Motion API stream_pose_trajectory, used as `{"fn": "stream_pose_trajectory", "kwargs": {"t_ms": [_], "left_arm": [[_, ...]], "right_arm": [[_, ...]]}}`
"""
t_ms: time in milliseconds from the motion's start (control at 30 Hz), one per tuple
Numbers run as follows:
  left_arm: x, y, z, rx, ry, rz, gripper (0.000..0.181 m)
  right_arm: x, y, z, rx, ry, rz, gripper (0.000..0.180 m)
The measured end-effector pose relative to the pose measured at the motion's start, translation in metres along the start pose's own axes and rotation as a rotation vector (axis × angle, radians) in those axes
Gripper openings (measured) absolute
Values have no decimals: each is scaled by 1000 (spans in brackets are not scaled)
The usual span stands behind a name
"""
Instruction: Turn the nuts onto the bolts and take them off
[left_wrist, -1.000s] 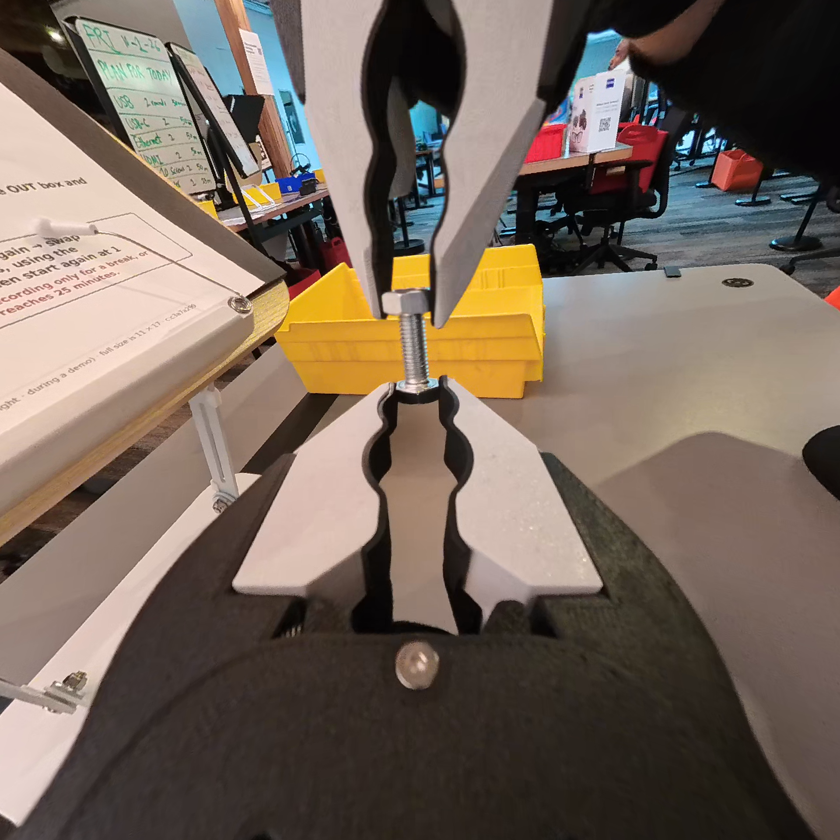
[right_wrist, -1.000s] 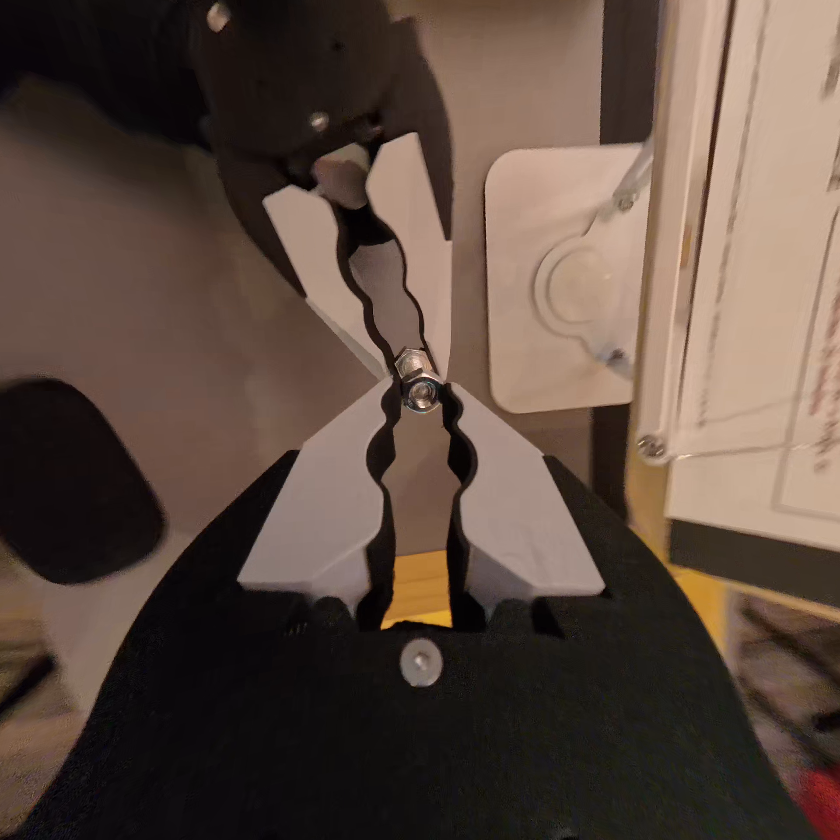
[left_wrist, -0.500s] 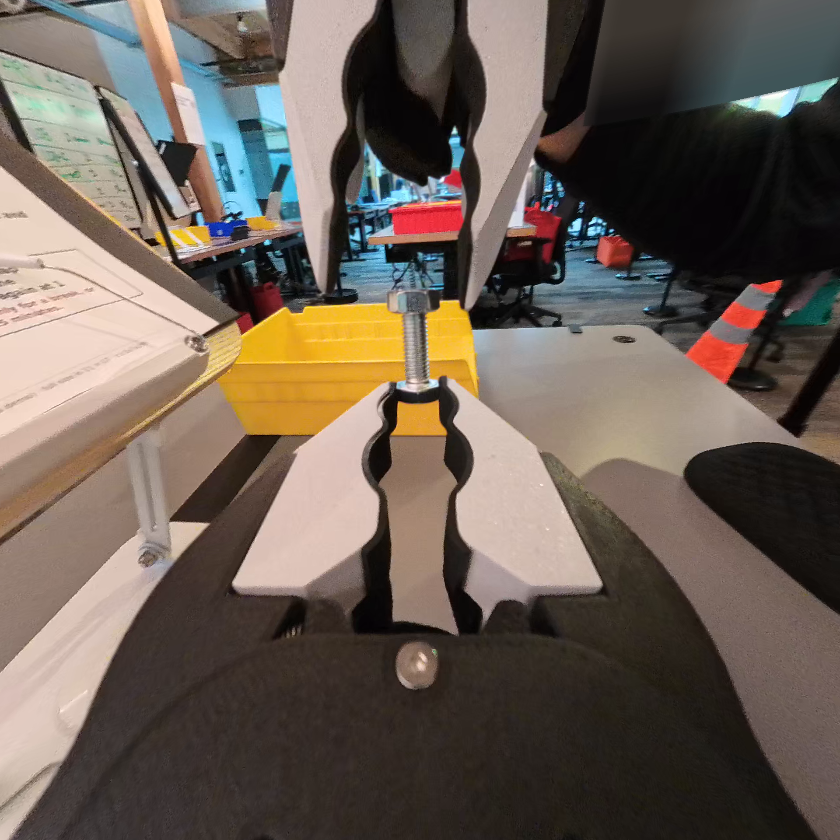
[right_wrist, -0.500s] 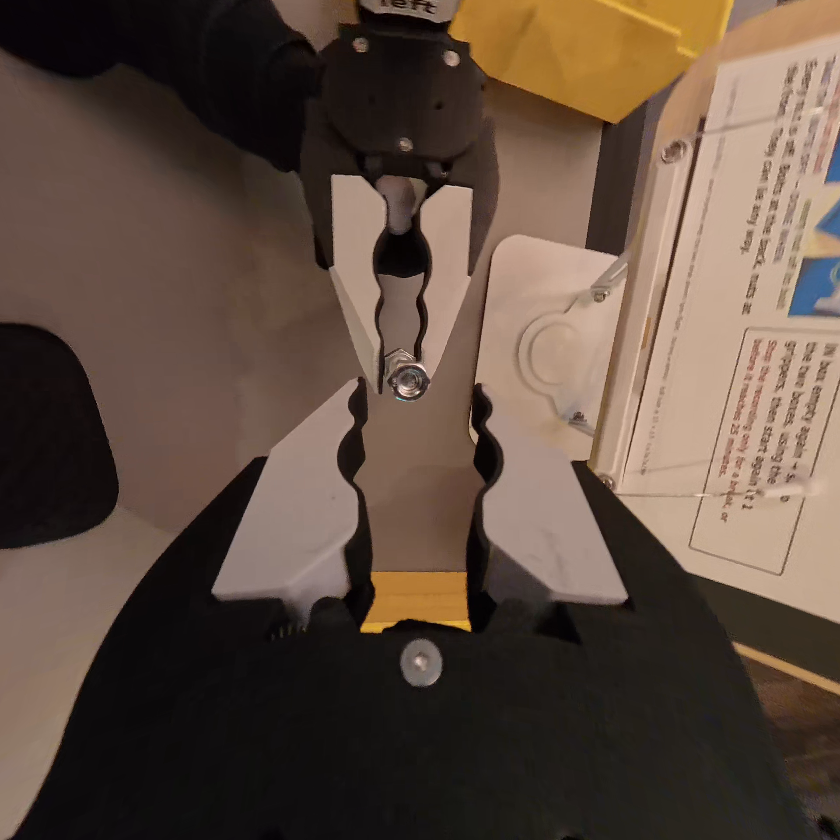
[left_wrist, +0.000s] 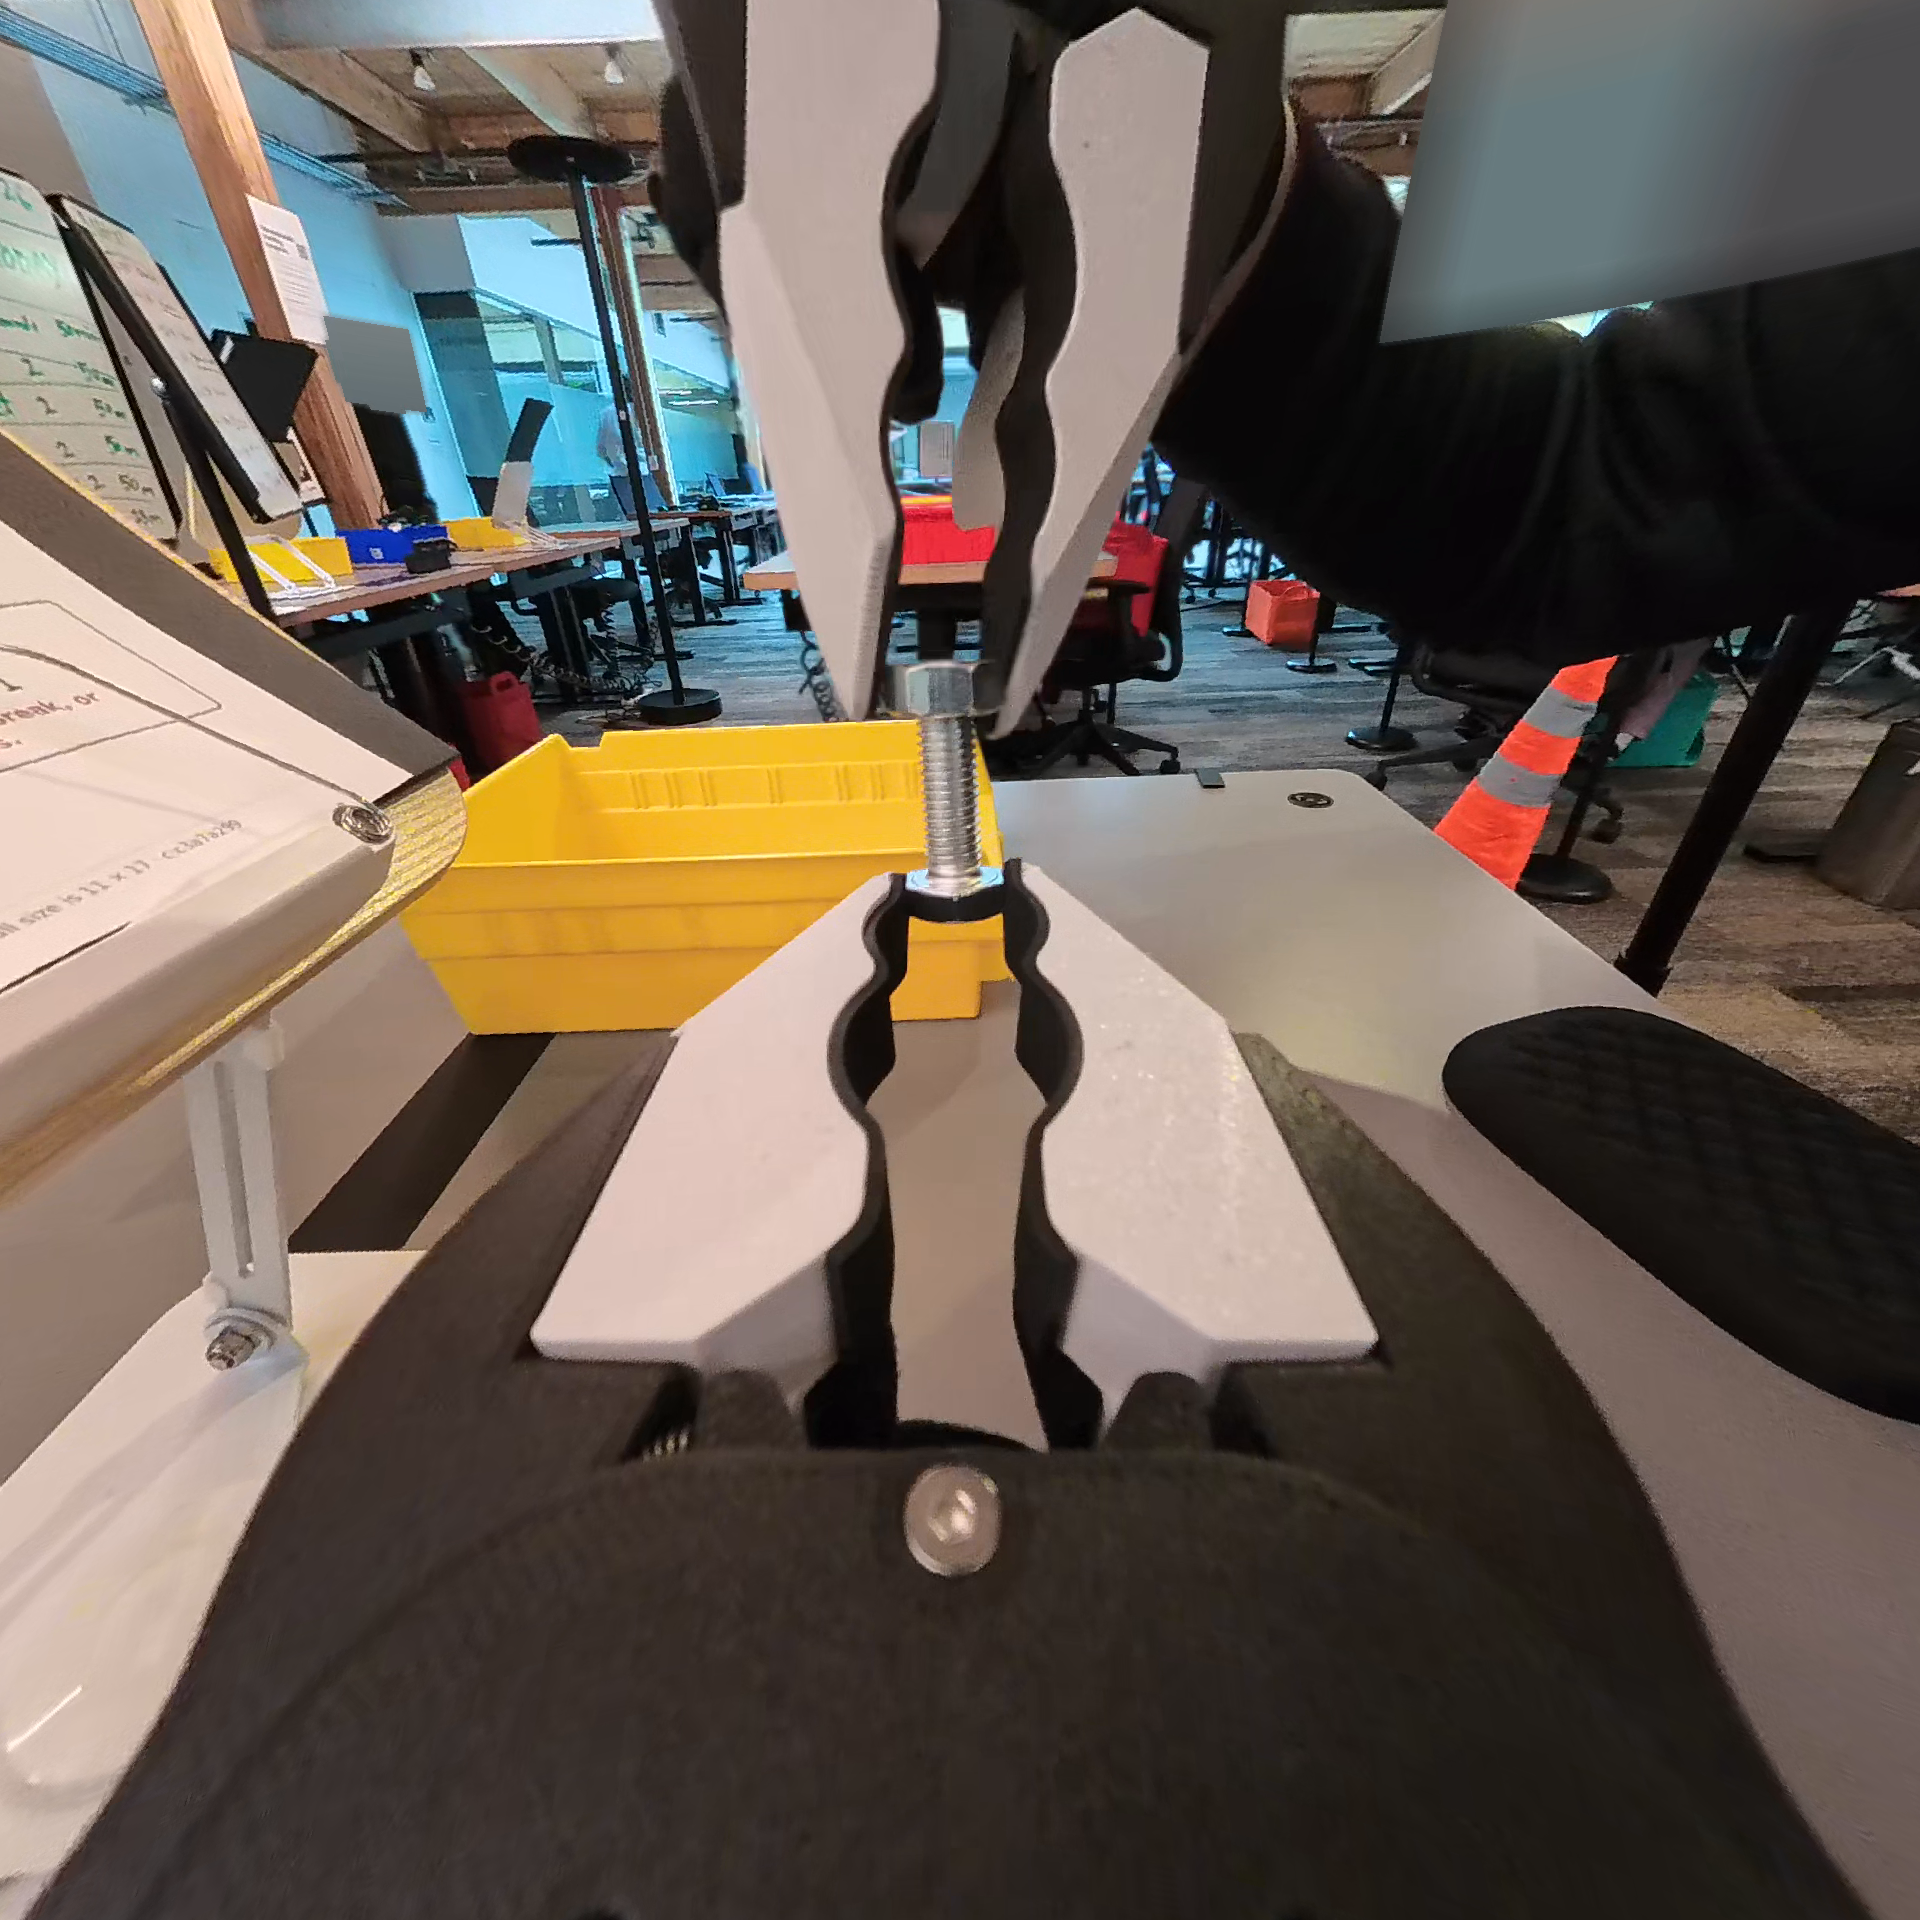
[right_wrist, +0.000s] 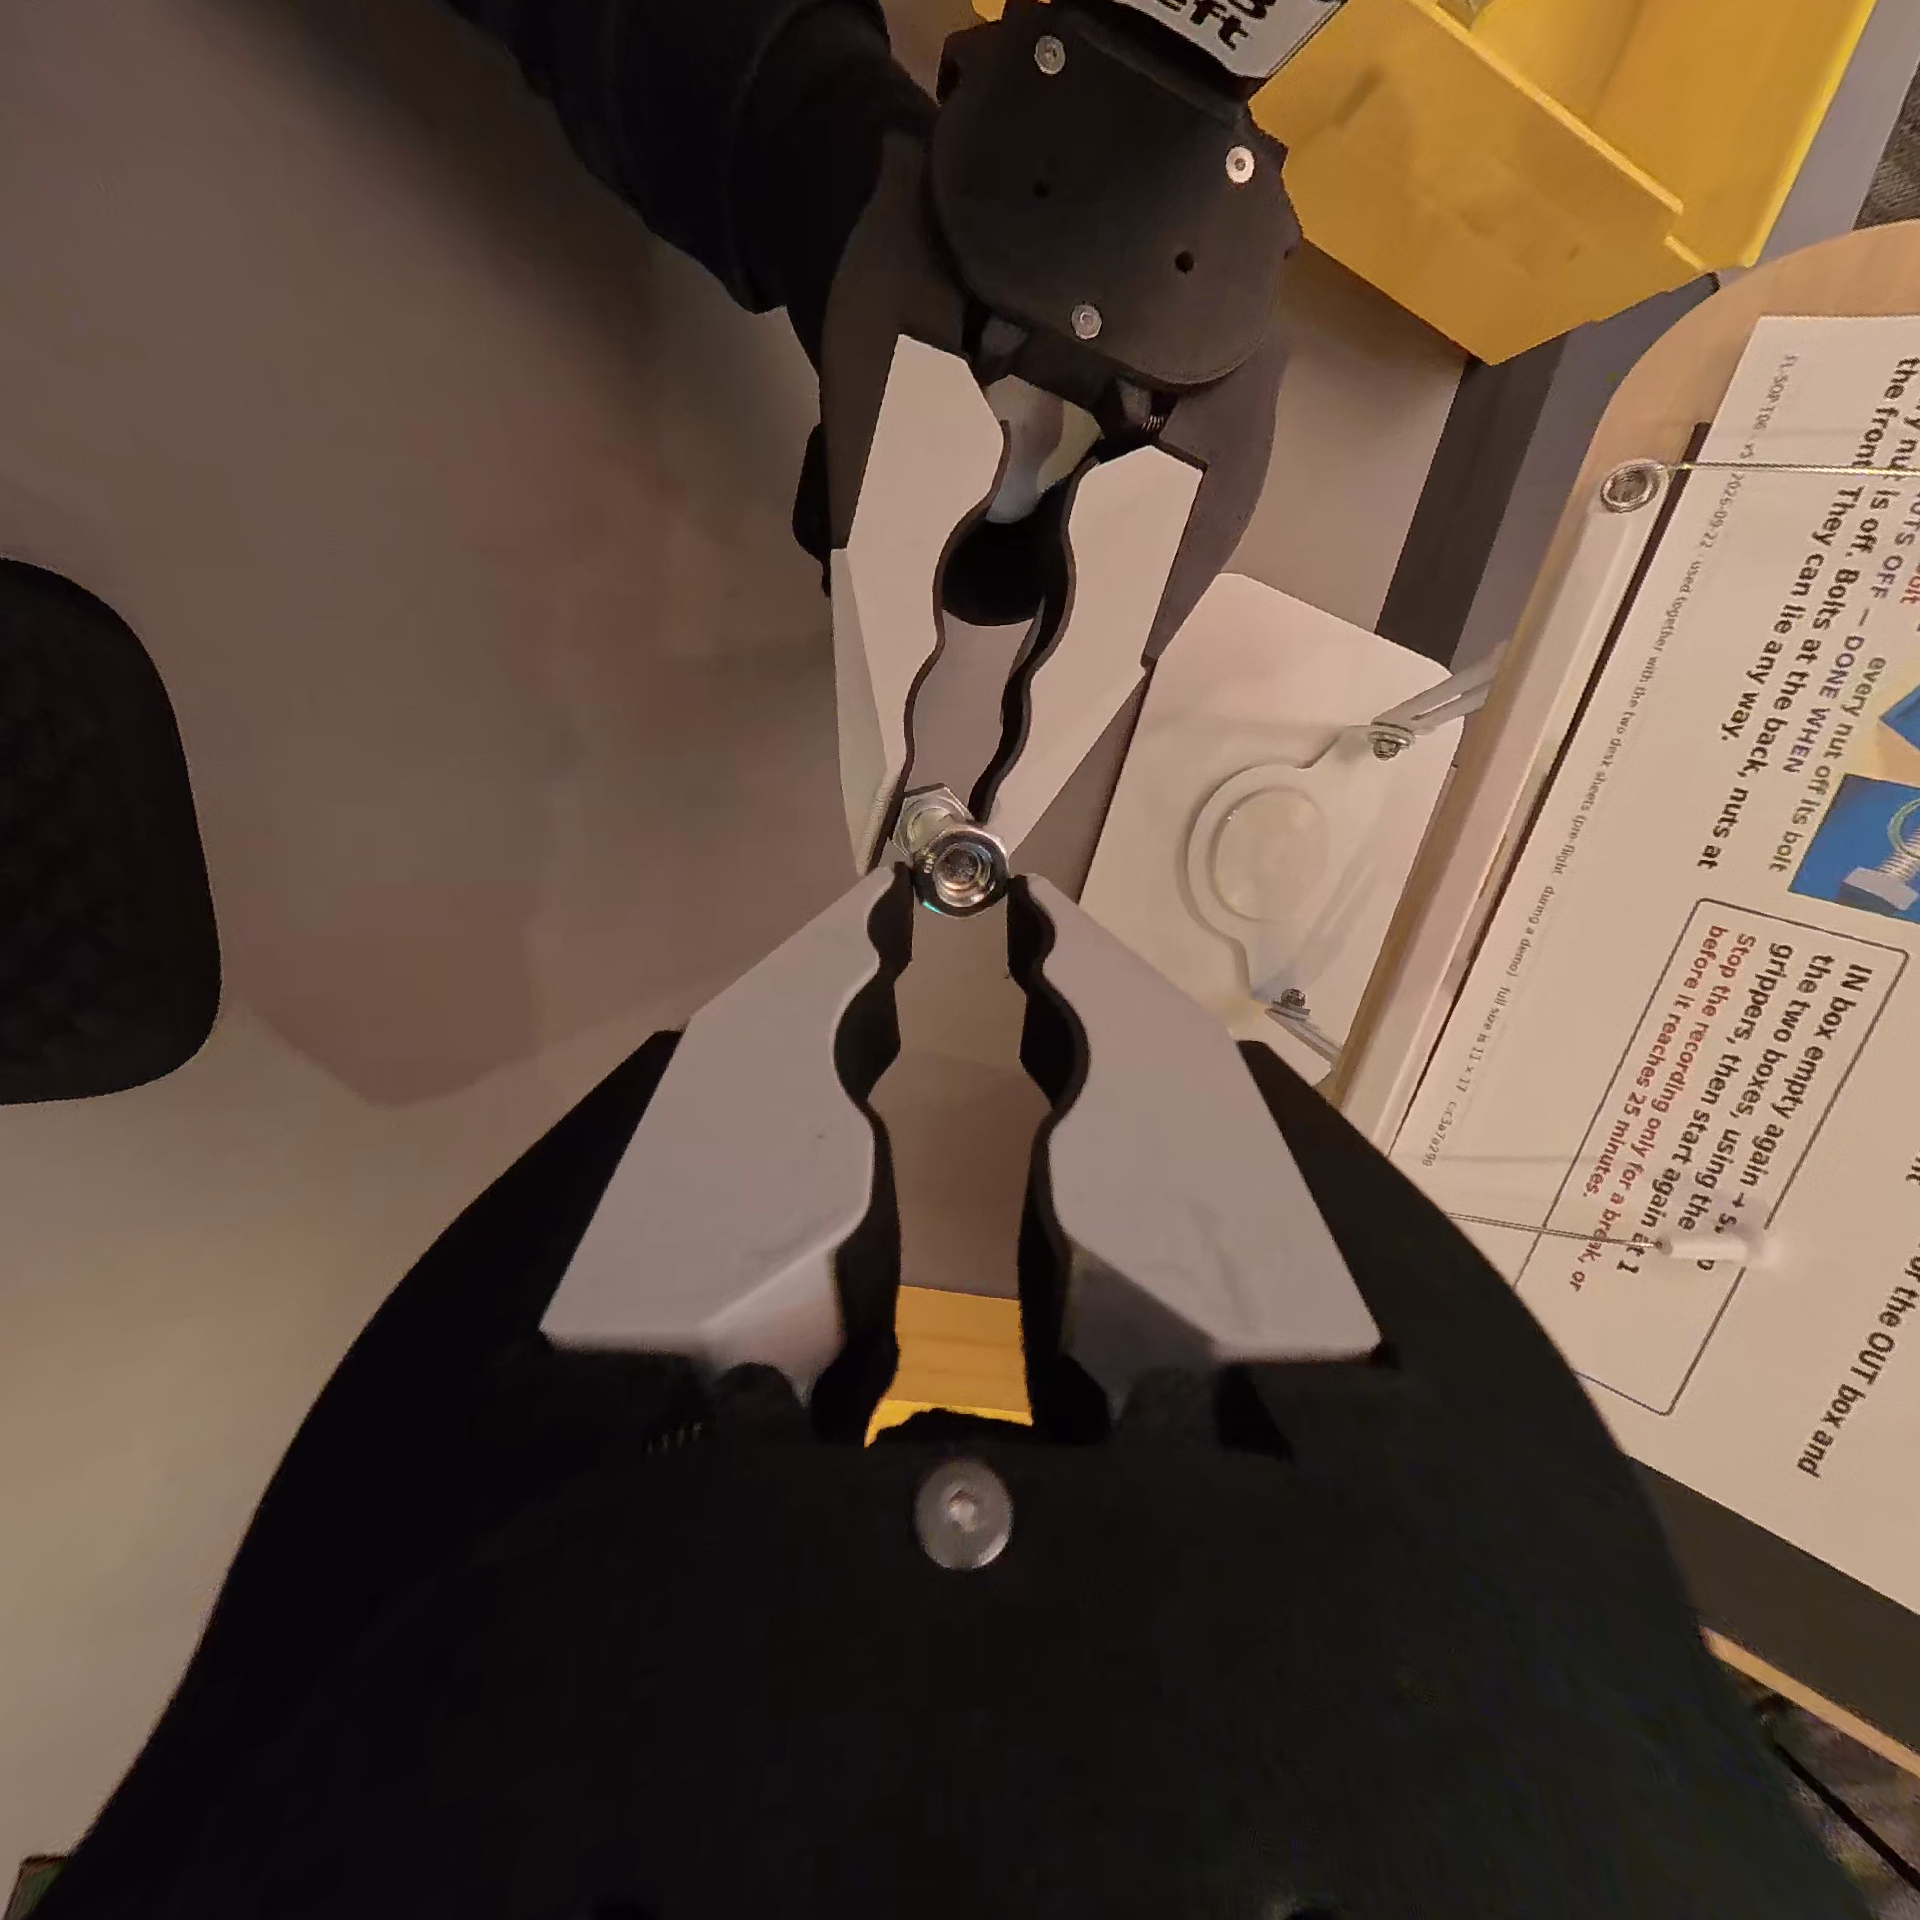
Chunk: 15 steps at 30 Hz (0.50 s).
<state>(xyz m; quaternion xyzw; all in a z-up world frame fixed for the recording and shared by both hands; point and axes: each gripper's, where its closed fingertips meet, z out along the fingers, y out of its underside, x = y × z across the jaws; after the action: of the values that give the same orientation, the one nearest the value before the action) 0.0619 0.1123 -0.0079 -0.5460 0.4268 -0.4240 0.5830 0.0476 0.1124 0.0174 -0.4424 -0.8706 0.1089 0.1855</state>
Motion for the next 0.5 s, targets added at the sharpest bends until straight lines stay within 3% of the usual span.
{"fn": "stream_pose_trajectory", "kwargs": {"t_ms": [133, 267, 333, 367, 433, 500], "left_arm": [[-3, 2, 0, -10, -24, 10, 16], [-13, 4, -2, -27, -83, 18, 16], [-15, 9, -1, -58, -103, 34, 16], [-15, 11, 0, -69, -106, 42, 16], [-13, 8, 1, -48, -96, 34, 16], [-13, 7, 0, -48, -97, 40, 16]], "right_arm": [[2, 1, 2, -12, -11, 71, 16], [6, 4, 6, -8, -87, 514, 15], [3, 7, 10, -18, -134, 642, 16], [3, 9, 11, -23, -139, 638, 16], [7, 8, 8, -8, -107, 577, 42], [12, 12, 2, -15, -50, 490, 51]]}}
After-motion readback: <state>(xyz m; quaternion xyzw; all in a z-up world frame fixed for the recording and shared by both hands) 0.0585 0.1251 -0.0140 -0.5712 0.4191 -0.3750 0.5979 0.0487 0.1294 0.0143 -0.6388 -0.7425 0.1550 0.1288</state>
